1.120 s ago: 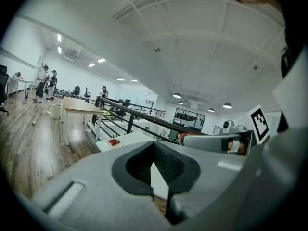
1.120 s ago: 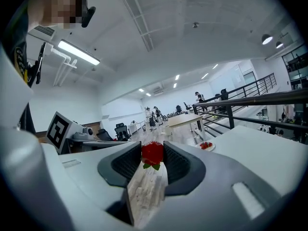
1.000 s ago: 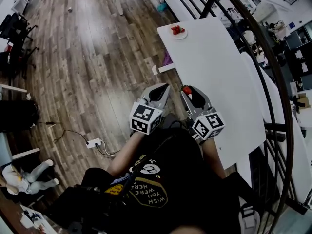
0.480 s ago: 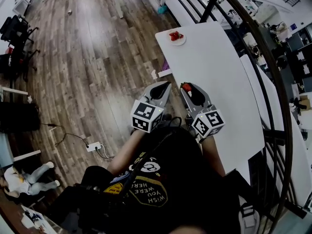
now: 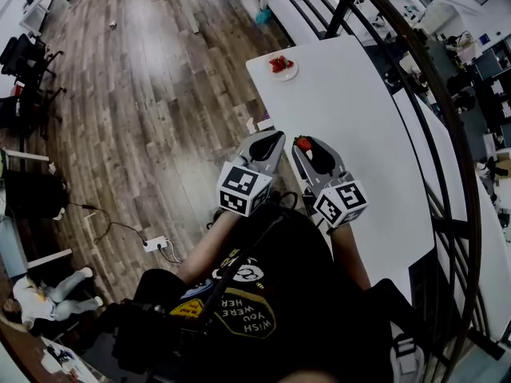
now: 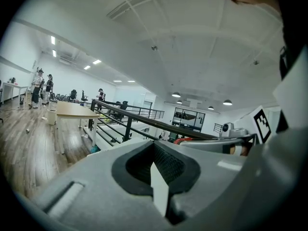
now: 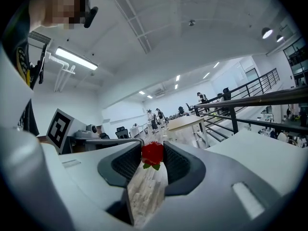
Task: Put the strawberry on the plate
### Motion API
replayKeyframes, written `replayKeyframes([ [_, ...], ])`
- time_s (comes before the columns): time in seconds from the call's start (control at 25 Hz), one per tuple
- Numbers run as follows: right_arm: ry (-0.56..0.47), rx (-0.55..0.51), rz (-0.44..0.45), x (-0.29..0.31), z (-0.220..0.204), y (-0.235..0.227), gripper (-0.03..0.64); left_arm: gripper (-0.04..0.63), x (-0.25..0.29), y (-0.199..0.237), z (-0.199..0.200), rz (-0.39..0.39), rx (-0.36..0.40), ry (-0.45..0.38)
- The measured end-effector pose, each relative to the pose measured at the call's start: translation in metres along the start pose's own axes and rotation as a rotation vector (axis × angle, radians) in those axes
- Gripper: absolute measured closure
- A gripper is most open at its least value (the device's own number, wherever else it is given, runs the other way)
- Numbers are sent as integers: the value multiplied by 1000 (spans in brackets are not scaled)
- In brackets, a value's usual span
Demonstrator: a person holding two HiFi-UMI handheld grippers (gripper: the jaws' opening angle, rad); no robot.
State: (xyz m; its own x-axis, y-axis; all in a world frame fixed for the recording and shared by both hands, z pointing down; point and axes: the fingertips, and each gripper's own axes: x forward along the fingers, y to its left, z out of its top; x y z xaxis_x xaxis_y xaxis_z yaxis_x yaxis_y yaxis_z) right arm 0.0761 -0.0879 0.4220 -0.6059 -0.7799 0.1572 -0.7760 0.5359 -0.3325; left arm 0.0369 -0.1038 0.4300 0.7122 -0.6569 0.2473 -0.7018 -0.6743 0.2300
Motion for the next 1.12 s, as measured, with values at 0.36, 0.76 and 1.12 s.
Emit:
replayKeyframes([
  [0.36, 7, 25, -28, 32, 6, -28, 469, 595, 26, 33, 4, -7, -23, 26],
  [0.76, -5, 6, -72, 91, 25, -31, 469, 595, 39, 90, 27, -54, -10, 26],
  [1.12, 9, 1, -161, 126, 20, -43, 469, 595, 46, 133, 25, -108, -17, 54],
])
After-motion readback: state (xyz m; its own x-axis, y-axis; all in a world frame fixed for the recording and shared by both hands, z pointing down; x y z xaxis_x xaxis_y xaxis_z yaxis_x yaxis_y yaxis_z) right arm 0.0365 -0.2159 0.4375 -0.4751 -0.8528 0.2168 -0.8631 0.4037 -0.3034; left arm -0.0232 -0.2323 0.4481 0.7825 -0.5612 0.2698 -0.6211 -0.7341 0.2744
